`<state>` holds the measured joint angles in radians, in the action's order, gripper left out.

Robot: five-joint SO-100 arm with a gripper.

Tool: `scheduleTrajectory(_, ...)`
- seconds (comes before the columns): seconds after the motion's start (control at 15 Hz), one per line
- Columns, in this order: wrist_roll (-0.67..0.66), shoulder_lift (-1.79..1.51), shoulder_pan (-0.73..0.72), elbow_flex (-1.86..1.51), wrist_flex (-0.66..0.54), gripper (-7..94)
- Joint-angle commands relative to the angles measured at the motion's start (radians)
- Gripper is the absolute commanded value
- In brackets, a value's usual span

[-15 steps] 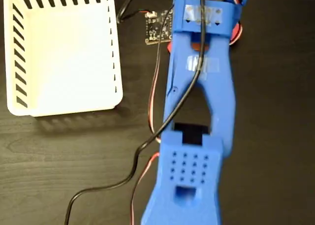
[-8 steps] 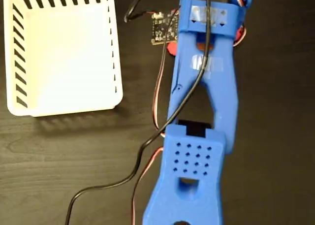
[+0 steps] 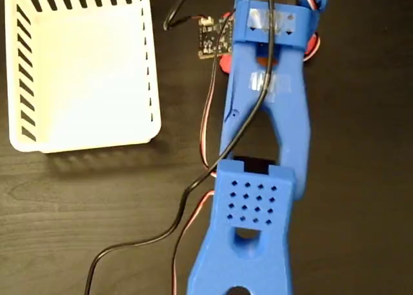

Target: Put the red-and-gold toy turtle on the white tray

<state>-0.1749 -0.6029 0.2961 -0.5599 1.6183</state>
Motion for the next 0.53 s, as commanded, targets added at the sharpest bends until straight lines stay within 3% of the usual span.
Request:
scheduleTrajectory(0.0, 0.023, -0.064, 0.025, 0.054, -0.002, 20)
scheduleTrajectory(0.07, 0.032, -0.087, 0.031, 0.038, -0.017, 11)
scheduleTrajectory(0.2, 0.051, -0.201, 0.041, -0.066, -0.069, 3)
scheduleTrajectory(0.47, 0.081, -0.566, 0.026, -0.272, -0.109, 0)
